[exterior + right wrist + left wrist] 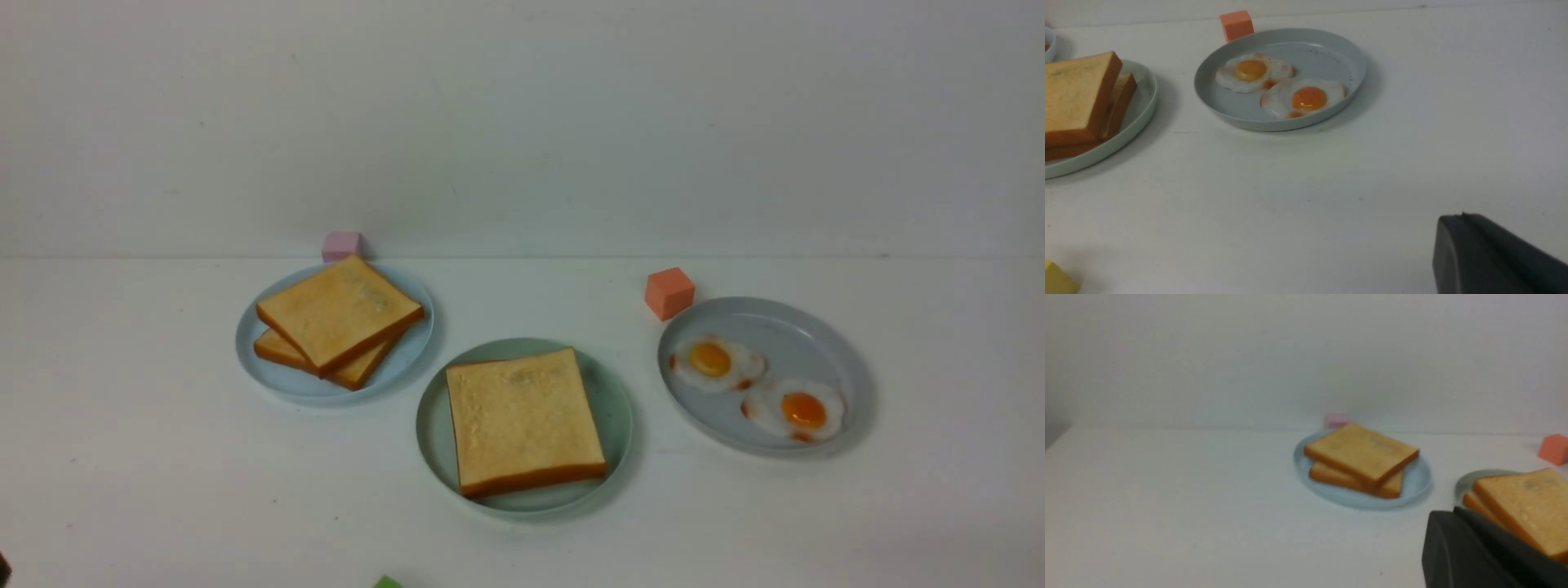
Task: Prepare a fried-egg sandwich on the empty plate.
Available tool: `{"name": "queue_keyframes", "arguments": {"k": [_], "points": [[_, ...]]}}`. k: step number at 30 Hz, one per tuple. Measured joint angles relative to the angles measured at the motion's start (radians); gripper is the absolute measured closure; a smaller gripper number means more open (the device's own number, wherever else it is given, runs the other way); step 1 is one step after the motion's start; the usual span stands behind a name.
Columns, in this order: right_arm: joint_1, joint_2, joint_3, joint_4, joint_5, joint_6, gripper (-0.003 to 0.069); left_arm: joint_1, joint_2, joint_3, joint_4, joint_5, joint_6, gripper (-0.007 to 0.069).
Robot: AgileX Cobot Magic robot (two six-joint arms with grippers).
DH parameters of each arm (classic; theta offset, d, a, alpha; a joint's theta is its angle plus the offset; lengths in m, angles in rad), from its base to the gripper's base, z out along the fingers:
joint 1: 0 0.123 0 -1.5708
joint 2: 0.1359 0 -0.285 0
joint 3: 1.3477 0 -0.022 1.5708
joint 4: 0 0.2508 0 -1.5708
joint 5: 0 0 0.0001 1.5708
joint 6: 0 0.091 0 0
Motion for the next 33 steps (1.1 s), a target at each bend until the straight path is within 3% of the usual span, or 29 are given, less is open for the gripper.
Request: {"name": "queue_keyframes", "arguments": {"k": [6,33], "points": [[0.000,0.000,0.000,0.000,0.000,0.000,0.0645,0.018,0.000,0.039,0.013,0.211,-0.144,0.0638],[0.000,0.000,0.000,0.000,0.000,0.000,0.0627,0.018,0.000,0.039,0.012,0.214,-0.153,0.0638]]}}
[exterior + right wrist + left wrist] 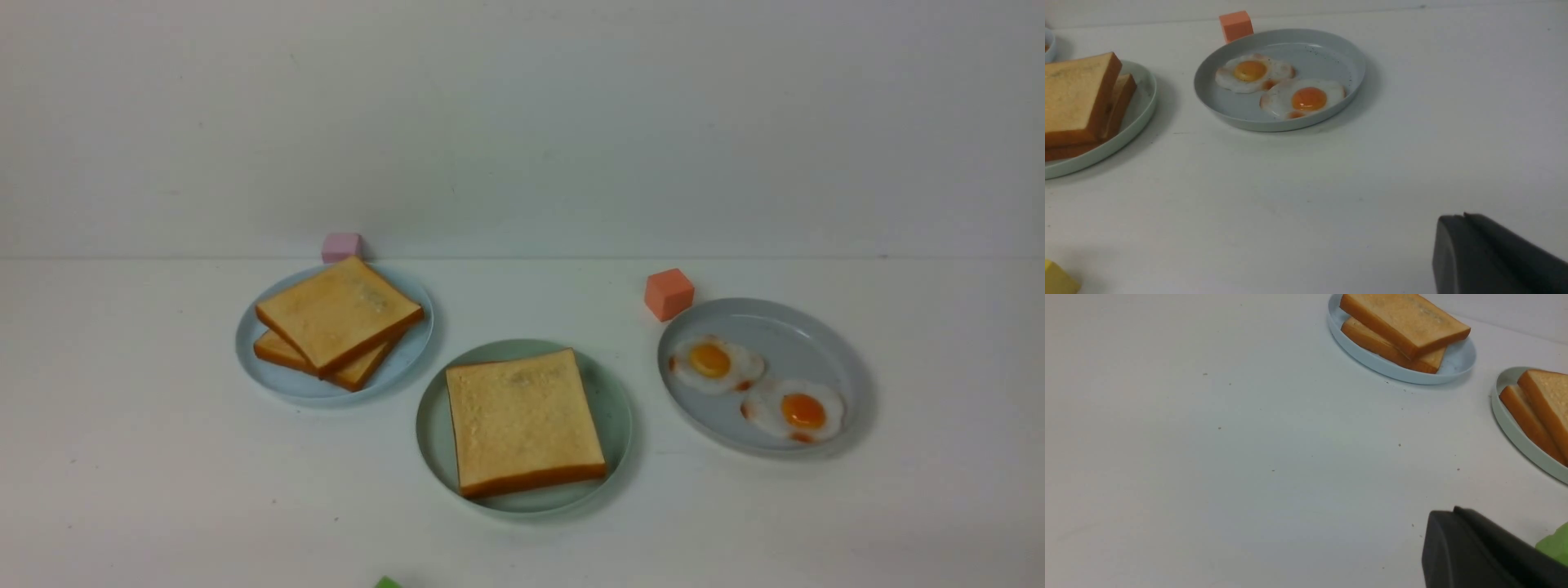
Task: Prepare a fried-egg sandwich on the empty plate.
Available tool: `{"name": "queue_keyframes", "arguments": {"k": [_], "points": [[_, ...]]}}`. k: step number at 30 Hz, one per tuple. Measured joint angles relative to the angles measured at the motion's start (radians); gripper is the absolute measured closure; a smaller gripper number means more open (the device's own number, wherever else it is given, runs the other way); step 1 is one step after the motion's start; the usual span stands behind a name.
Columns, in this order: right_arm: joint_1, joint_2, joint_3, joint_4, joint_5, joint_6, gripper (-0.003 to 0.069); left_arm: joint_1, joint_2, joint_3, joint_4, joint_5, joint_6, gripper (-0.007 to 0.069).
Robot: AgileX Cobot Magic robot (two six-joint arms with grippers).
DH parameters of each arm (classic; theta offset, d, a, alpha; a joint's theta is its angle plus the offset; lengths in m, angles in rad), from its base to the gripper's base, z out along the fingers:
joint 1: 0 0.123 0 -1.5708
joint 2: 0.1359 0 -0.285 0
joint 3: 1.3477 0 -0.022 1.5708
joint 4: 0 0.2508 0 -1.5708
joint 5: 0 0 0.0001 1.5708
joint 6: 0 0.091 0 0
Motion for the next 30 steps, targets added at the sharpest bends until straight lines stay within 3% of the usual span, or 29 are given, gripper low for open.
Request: {"name": "queue_keyframes", "arguments": {"k": [30], "points": [[0.000,0.000,0.001,0.000,0.000,0.000,0.0594,0.000,0.000,0.000,-0.001,0.000,0.000,0.0616]]}}
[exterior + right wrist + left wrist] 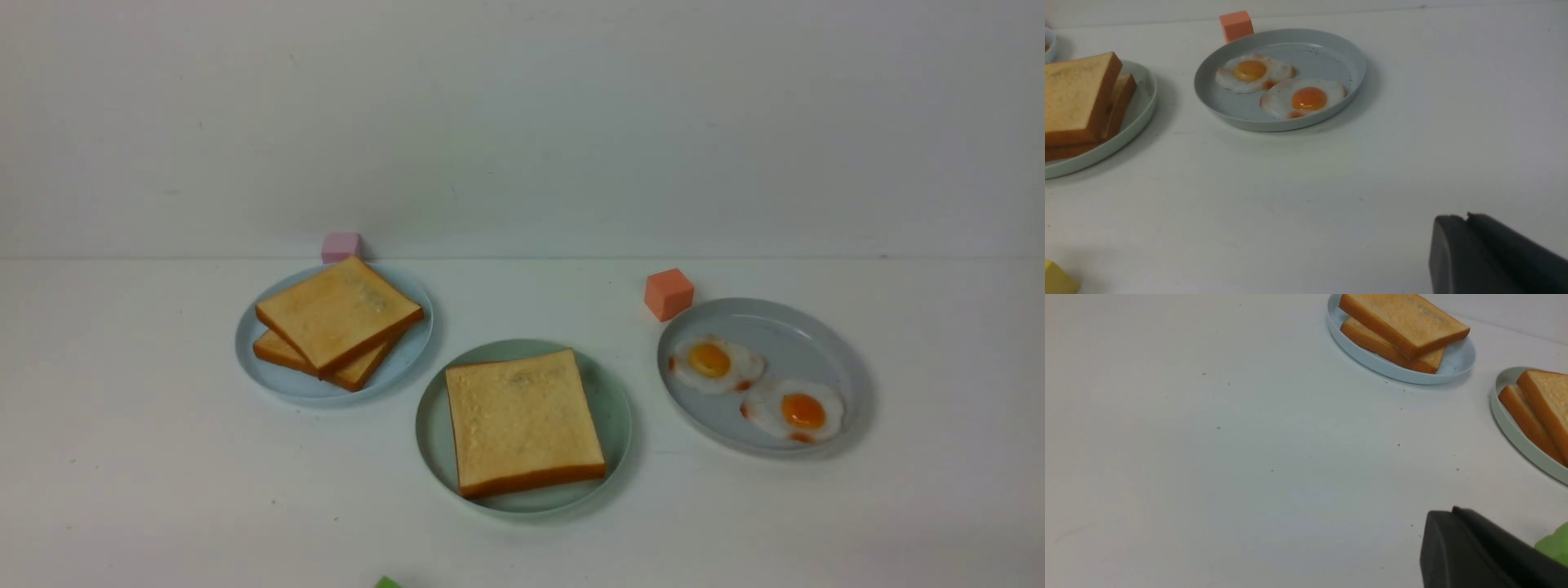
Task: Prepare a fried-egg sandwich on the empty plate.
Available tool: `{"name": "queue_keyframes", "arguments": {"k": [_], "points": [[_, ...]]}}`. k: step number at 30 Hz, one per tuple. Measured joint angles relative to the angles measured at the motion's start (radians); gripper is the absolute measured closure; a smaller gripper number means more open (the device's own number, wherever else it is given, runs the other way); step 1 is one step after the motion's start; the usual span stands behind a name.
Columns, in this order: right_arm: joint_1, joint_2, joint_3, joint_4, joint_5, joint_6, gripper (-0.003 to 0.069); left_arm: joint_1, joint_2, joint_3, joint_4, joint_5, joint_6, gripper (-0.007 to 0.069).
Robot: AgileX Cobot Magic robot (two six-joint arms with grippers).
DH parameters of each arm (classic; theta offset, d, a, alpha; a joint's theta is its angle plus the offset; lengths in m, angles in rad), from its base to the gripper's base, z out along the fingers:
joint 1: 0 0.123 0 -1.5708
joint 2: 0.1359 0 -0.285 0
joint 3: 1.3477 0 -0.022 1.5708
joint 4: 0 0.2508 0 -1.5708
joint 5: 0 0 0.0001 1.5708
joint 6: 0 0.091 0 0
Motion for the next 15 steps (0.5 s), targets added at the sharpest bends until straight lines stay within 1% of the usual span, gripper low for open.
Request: {"name": "queue_keyframes", "arguments": {"k": [15], "points": [[0.000,0.000,0.000,0.000,0.000,0.000,0.0575,0.000,0.000,0.000,0.000,0.000,0.000,0.0601]]}}
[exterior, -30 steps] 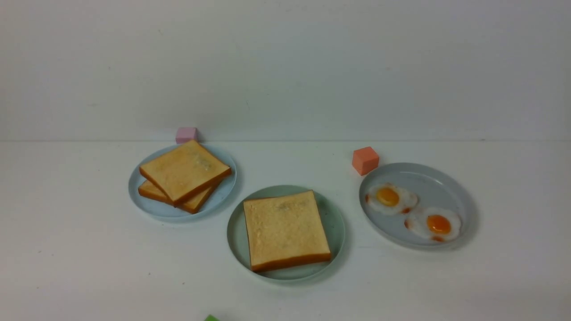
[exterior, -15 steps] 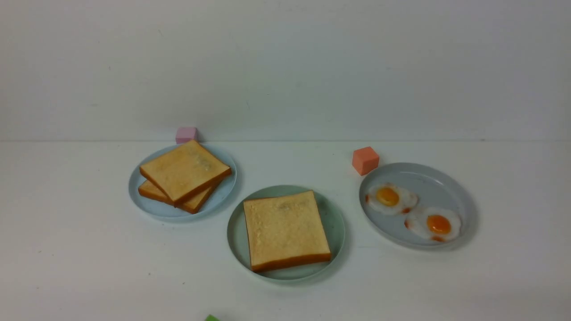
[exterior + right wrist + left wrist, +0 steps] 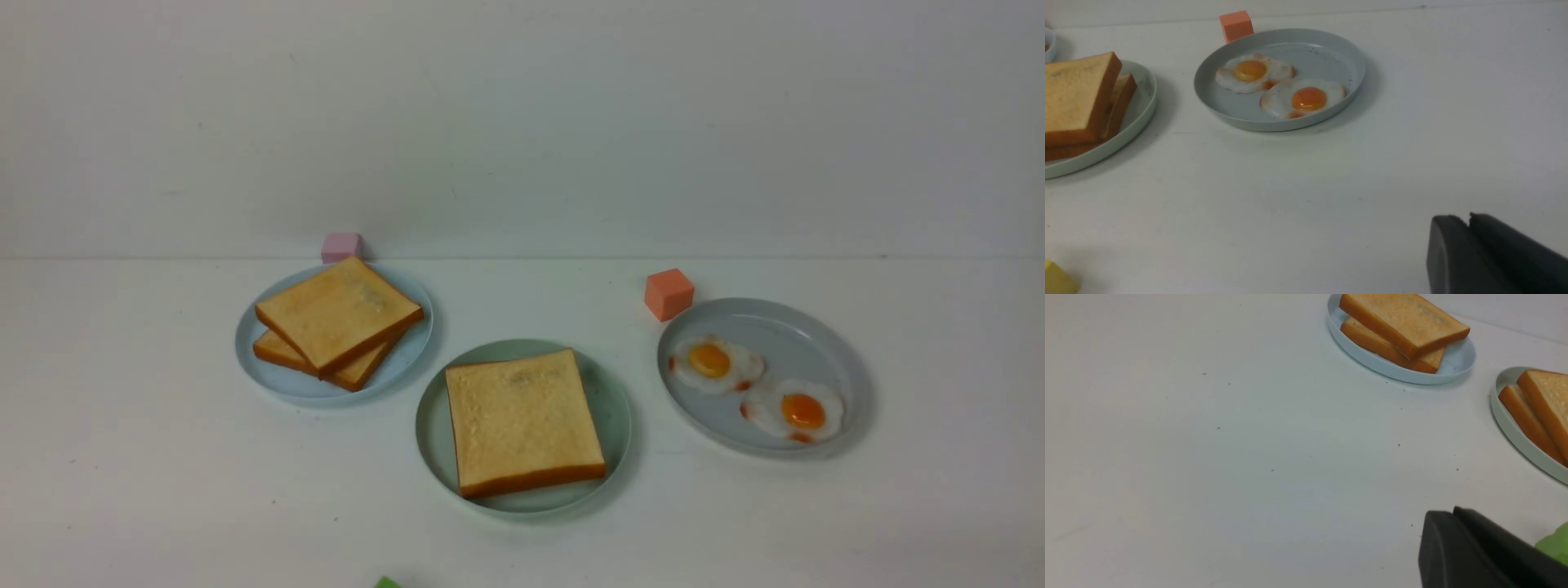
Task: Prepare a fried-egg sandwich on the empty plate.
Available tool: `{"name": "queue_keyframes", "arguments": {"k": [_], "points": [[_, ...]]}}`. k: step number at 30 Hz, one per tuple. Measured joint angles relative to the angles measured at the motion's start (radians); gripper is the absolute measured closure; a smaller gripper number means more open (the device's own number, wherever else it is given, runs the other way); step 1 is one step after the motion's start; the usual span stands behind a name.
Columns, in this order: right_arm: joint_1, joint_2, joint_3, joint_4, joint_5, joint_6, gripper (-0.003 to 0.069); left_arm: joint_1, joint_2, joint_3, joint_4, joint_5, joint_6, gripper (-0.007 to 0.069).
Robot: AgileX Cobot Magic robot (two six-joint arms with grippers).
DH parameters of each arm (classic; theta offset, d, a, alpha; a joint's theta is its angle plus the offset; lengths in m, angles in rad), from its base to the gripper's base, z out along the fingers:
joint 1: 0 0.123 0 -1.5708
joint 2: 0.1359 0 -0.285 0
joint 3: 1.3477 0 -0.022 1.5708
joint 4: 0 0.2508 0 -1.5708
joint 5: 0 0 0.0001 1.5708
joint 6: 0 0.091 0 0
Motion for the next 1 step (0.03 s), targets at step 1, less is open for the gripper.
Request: {"name": "queue_keyframes", "arguments": {"k": [1], "points": [[0.000,0.000,0.000,0.000,0.000,0.000,0.0575,0.000,0.000,0.000,0.000,0.000,0.000,0.0601]]}}
